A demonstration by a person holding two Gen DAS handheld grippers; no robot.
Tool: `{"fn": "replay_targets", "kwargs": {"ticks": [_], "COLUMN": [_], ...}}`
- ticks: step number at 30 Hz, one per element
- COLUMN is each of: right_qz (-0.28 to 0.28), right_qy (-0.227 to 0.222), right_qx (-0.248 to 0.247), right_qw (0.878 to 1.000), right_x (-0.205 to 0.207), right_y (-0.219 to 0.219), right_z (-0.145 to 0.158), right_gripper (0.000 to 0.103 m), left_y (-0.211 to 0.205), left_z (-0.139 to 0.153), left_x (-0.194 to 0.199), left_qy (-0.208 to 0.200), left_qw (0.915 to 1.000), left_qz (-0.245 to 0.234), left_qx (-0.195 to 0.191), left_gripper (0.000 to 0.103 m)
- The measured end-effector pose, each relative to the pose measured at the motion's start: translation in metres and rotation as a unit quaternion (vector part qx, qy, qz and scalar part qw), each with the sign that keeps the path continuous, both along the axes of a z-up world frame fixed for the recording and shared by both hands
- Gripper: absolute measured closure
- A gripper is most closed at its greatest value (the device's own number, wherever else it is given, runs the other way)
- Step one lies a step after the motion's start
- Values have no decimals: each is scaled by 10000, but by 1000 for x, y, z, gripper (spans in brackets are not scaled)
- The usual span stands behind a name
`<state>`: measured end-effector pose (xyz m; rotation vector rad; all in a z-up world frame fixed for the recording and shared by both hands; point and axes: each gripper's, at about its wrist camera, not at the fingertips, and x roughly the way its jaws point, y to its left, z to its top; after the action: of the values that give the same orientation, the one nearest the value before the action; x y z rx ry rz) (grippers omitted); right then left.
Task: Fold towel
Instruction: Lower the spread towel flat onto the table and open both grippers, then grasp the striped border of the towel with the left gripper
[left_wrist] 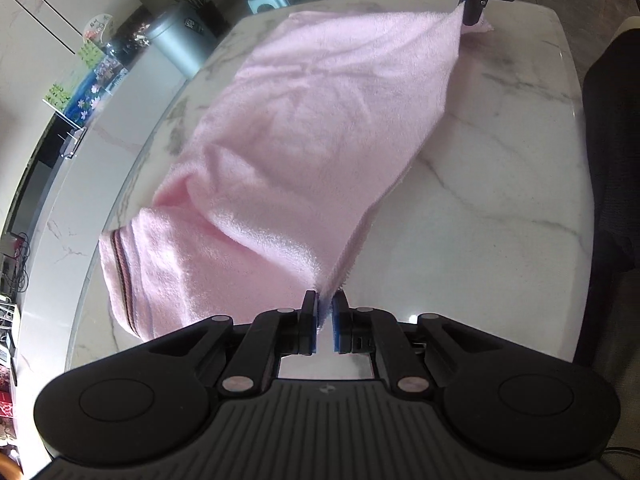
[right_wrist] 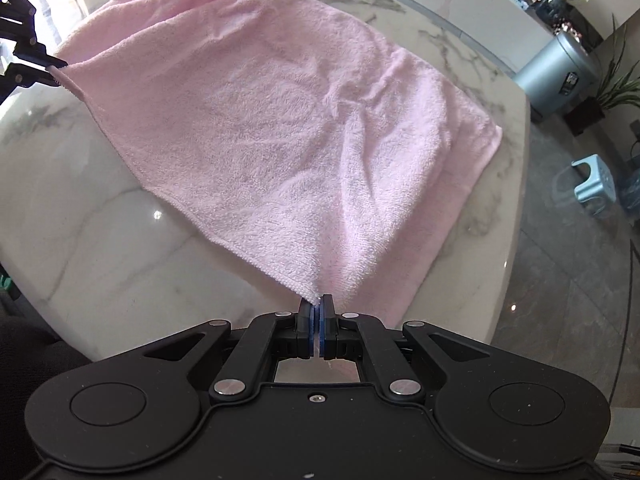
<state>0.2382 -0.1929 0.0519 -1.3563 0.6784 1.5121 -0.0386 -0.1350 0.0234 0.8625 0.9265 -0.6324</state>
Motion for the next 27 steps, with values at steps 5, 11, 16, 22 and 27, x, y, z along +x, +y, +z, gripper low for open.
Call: {"fn": "replay_targets", "kwargs": {"ticks": [5, 11, 16, 22, 27], "right_qz": [-8, -74, -141, -128, -361], "right_qy": [46, 140, 289, 341, 161], "right_qx": [-246, -406, -465, -670, -522], "right_qw": [9997, 9991, 9984, 9971, 9979], "right_x": [4, 13, 21, 31, 45], "right_y": [-9, -6, -6, -14, -10], "right_z": [-10, -20, -23, -14, -7], "right_gripper": [102, 101, 92, 77, 77], "left_y": [-1, 3, 14, 44, 70], "left_z": [-11, -14, -17, -7, 8], "left_x": [-3, 12, 24, 34, 43], "left_qy": [201, 345, 510, 709, 708], "left_qw": [9997, 9991, 9972, 9897, 9853], "left_qz": [55, 112, 334, 843, 1139], "left_qx": [-89, -201, -434, -917, -1057], "left_gripper": [96, 94, 75, 57, 55]}}
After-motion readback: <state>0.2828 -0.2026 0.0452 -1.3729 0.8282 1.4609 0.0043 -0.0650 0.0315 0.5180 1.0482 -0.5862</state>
